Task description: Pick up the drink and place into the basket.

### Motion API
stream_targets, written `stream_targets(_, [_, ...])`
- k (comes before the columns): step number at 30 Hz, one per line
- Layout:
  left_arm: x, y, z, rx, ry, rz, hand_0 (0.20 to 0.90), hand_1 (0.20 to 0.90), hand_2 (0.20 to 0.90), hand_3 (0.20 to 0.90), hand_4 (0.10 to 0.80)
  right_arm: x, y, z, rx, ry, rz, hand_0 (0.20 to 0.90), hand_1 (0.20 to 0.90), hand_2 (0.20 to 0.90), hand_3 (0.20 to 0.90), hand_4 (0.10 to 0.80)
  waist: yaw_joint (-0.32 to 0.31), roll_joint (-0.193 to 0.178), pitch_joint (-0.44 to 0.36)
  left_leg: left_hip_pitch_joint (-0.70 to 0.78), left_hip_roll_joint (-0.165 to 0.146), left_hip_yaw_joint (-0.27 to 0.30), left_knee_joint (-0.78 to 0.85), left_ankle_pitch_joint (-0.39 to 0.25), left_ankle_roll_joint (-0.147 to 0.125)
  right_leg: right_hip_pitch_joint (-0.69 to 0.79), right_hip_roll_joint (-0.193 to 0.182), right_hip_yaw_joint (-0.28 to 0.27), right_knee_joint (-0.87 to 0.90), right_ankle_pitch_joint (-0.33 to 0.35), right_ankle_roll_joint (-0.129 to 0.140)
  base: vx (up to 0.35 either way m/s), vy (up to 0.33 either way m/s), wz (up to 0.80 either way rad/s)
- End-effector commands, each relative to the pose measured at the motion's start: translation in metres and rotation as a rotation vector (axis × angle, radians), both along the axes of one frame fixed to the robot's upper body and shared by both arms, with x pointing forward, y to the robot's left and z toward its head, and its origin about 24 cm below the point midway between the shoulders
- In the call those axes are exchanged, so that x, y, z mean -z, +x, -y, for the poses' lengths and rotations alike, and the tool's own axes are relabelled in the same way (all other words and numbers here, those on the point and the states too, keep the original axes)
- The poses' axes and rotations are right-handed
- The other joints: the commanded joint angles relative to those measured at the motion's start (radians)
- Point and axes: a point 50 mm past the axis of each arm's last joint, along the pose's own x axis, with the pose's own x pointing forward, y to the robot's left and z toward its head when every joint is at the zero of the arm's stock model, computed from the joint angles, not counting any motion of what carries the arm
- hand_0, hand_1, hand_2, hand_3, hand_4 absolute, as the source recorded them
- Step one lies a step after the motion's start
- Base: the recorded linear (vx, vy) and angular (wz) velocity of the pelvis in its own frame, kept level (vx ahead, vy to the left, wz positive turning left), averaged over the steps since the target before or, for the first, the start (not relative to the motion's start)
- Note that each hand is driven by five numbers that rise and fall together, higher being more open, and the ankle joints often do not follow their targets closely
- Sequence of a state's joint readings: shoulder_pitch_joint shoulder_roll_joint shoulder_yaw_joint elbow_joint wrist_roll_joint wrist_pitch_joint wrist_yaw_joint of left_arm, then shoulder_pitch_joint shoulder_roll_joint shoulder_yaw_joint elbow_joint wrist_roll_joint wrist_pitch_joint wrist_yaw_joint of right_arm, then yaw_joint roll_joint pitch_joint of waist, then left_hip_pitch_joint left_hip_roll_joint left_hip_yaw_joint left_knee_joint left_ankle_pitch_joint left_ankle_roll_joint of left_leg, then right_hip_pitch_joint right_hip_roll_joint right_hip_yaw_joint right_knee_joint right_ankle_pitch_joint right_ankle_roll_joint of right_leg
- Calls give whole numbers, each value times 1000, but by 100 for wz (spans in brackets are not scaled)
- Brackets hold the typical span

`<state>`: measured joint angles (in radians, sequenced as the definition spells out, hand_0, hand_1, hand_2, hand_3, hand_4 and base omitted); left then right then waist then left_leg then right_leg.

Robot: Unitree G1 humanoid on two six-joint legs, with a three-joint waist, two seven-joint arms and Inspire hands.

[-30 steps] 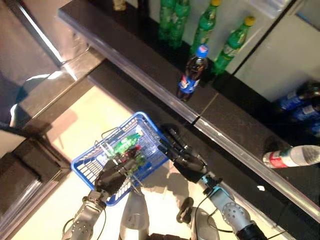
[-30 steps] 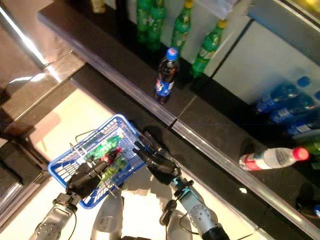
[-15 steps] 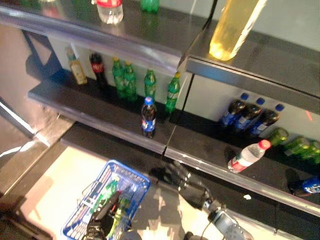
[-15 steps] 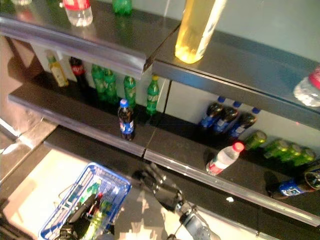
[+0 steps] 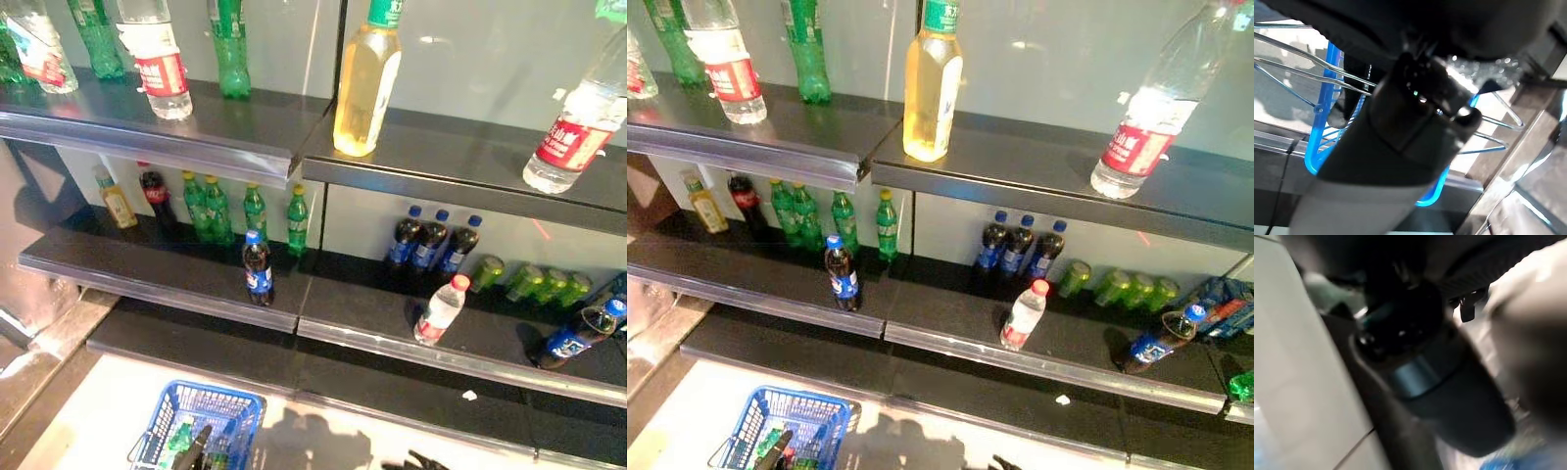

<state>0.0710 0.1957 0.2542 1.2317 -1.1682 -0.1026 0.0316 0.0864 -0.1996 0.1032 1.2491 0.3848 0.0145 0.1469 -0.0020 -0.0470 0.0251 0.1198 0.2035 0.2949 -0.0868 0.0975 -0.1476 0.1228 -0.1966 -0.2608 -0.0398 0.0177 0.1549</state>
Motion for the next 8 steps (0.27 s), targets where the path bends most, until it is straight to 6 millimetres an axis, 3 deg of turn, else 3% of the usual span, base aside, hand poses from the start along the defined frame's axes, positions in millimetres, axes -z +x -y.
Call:
stream_targets(1, [-6, 30, -1, 53, 70, 66, 300, 300, 300, 200, 100, -1, 14, 6, -78, -60, -13, 900, 900, 900, 900, 800, 14, 30, 39, -6, 14, -36, 4, -20, 3, -16, -62, -26, 4, 55, 35, 12, -5, -8])
stream_targets(8, [-3, 20, 3, 75, 63, 35, 300, 300, 300, 200, 100, 0, 3, 7, -54, -62, -22, 900, 900, 900, 900, 800, -1, 41, 42, -4, 13, -29, 8, -31, 6, -25, -60, -4, -1, 53, 34, 0, 0, -2])
